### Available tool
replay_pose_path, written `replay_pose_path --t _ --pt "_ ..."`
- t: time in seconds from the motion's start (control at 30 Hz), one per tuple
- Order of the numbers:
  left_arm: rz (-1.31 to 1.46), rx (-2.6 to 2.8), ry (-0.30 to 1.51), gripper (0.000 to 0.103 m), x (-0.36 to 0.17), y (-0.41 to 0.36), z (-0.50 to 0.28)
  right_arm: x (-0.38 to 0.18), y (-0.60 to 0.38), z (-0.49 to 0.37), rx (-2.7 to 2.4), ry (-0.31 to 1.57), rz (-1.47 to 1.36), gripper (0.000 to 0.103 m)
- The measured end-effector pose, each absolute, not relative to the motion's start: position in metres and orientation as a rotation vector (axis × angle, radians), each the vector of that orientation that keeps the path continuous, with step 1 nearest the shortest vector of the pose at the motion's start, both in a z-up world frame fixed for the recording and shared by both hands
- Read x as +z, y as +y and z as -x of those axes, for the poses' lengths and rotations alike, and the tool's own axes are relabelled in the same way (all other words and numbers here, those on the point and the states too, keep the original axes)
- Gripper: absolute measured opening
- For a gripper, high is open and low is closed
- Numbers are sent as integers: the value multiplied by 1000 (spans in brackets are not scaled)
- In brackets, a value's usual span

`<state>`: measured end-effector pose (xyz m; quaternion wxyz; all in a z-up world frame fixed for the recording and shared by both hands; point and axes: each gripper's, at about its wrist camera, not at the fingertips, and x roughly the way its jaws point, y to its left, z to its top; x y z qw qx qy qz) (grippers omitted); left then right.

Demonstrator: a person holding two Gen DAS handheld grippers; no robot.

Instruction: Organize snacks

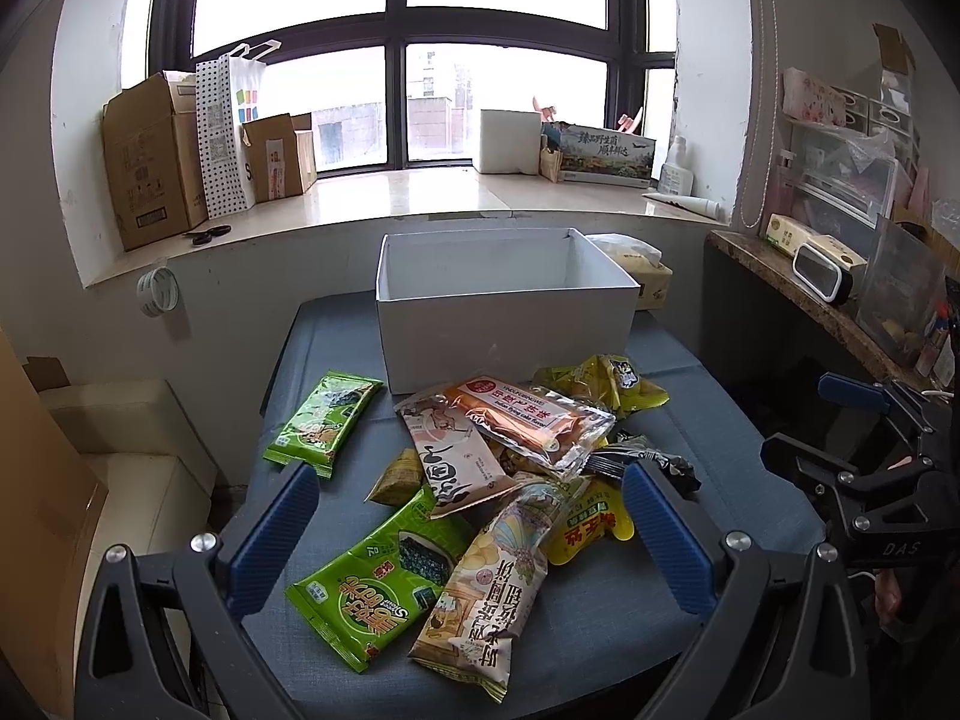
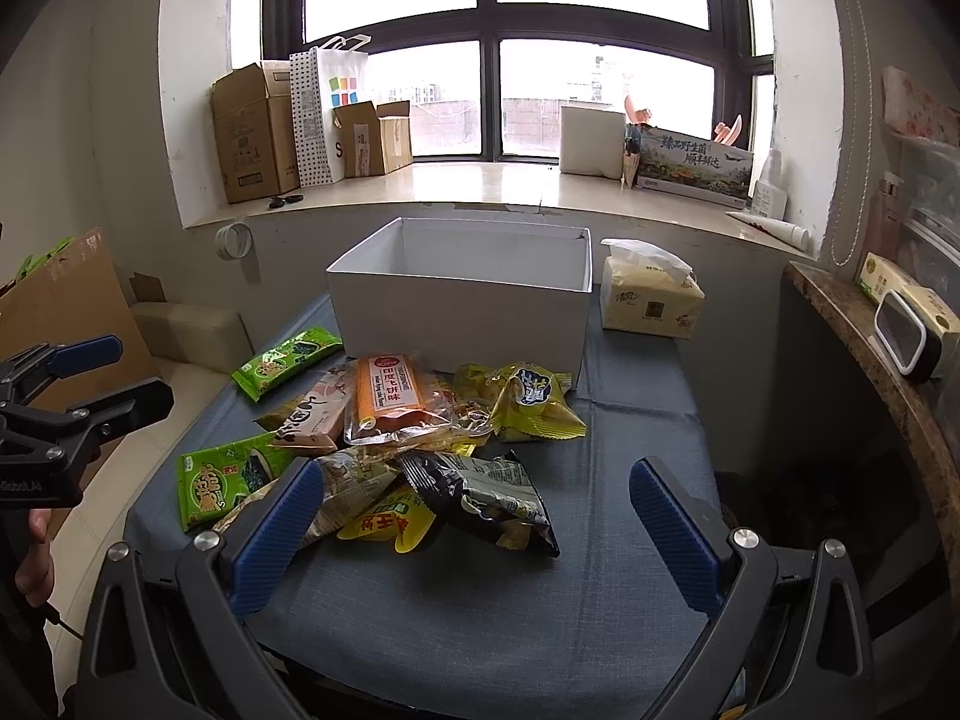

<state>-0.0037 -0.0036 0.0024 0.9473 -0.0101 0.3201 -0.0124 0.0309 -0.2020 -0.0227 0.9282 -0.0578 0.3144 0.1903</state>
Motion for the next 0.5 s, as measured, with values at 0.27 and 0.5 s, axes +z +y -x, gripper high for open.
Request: replay_pose_path --t 0.27,0.5 --pt "18 -26 650 103 3 -4 5 -22 -202 -30 391 644 118 103" --pt "10 -28 641 103 5 -5 7 -22 -202 -29 387 642 123 103"
